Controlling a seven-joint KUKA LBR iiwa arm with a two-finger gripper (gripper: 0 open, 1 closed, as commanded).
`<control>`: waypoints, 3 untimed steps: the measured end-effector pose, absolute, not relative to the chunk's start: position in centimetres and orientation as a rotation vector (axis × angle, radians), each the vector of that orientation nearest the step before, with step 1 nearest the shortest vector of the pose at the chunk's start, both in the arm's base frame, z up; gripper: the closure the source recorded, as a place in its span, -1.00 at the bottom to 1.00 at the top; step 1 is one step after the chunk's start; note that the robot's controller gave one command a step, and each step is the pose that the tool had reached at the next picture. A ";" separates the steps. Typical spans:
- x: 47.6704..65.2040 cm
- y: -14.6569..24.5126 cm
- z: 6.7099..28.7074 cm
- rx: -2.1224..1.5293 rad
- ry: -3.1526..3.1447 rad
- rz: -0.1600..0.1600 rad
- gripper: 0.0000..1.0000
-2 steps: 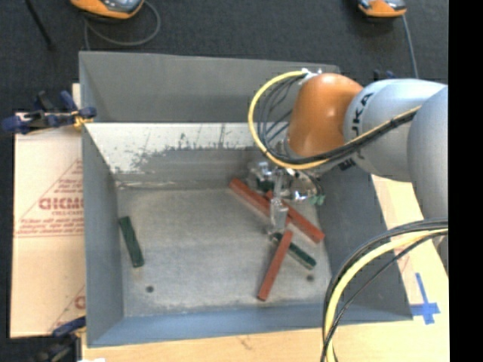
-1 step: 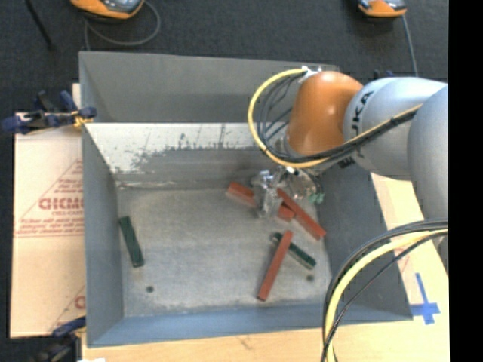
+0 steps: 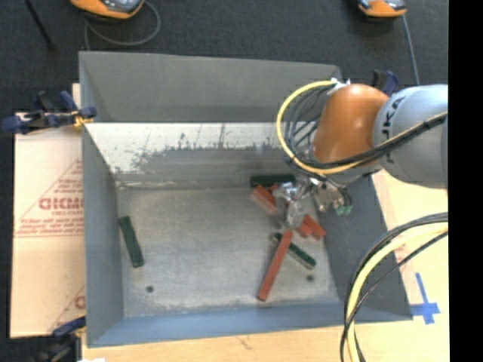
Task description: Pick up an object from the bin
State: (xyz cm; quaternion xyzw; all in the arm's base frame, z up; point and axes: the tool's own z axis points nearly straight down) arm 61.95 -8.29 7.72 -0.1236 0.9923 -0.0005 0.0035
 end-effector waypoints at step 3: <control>50.9 -8.7 10.2 -0.435 3.114 0.002 -1.00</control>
Offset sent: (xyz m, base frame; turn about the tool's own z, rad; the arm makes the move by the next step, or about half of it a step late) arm -0.0185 0.0093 0.0060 -0.0210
